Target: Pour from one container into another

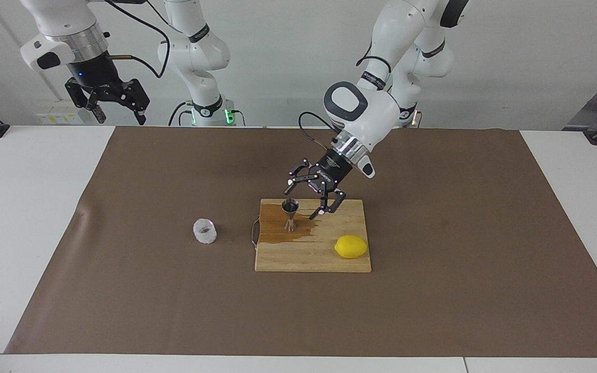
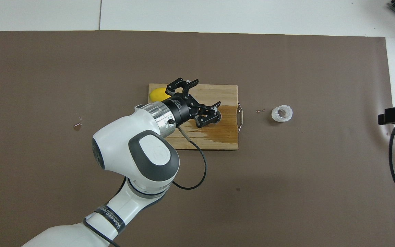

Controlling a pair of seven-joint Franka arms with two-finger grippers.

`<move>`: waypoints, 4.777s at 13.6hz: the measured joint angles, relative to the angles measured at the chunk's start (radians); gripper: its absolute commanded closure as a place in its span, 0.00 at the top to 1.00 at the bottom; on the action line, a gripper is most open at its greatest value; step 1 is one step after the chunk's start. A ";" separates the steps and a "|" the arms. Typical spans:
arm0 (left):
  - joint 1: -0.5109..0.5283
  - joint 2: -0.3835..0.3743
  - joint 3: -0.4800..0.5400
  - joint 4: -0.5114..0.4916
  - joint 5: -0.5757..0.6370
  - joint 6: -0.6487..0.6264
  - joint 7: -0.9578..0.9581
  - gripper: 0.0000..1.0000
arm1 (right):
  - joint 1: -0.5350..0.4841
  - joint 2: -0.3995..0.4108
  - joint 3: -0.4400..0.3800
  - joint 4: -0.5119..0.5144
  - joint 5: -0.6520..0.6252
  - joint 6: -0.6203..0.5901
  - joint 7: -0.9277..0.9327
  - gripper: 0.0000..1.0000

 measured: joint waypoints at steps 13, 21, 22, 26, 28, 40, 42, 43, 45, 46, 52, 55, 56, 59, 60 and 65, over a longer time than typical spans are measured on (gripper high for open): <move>0.235 -0.129 0.005 -0.064 0.835 -0.568 -0.006 1.00 | 0.000 0.000 0.000 0.000 0.000 0.000 0.000 1.00; 0.445 -0.266 0.008 -0.062 1.123 -0.807 0.542 1.00 | 0.000 0.000 0.000 0.000 0.000 0.000 0.000 1.00; 0.471 -0.276 0.009 -0.060 1.153 -0.833 0.635 1.00 | 0.000 0.000 0.000 0.000 0.000 0.000 0.000 1.00; 0.540 -0.292 0.010 -0.036 1.282 -0.912 0.965 1.00 | 0.000 0.000 0.000 0.000 0.000 0.000 0.000 1.00; 0.551 -0.292 0.010 -0.023 1.360 -0.959 1.123 1.00 | 0.000 0.000 0.000 0.000 0.000 0.000 0.000 1.00; 0.609 -0.278 0.009 0.168 1.496 -1.233 1.488 1.00 | -0.019 -0.043 -0.008 -0.073 0.000 -0.001 -0.411 1.00; 0.607 -0.275 0.006 0.168 1.496 -1.234 1.488 1.00 | -0.023 -0.050 -0.010 -0.134 0.000 0.083 -0.555 1.00; 0.605 -0.275 0.007 0.170 1.496 -1.234 1.488 1.00 | -0.028 -0.051 -0.010 -0.171 0.000 0.126 -0.622 1.00; 0.559 -0.278 0.054 0.175 1.496 -1.241 1.489 1.00 | -0.048 -0.051 -0.011 -0.252 0.000 0.219 -0.750 1.00; 0.514 -0.279 0.105 0.189 1.496 -1.255 1.492 1.00 | -0.053 -0.051 -0.011 -0.282 0.000 0.247 -0.792 1.00; 0.436 -0.284 0.172 0.258 1.496 -1.325 1.518 1.00 | -0.080 -0.051 -0.011 -0.346 0.143 0.317 -1.049 1.00; 0.435 -0.284 0.174 0.255 1.496 -1.329 1.518 1.00 | -0.109 0.006 -0.013 -0.371 0.260 0.389 -1.160 1.00; 0.435 -0.285 0.175 0.256 1.496 -1.329 1.518 1.00 | -0.109 0.044 -0.014 -0.375 0.297 0.432 -1.200 1.00; 0.435 -0.312 0.175 0.261 1.496 -1.352 1.519 1.00 | -0.108 0.179 -0.009 -0.378 0.463 0.540 -1.345 1.00; 0.435 -0.326 0.174 0.261 1.496 -1.370 1.519 1.00 | -0.108 0.217 -0.009 -0.377 0.511 0.578 -1.399 1.00; 0.435 -0.342 0.178 0.254 1.496 -1.393 1.519 1.00 | -0.067 0.316 0.001 -0.373 0.751 0.703 -1.590 1.00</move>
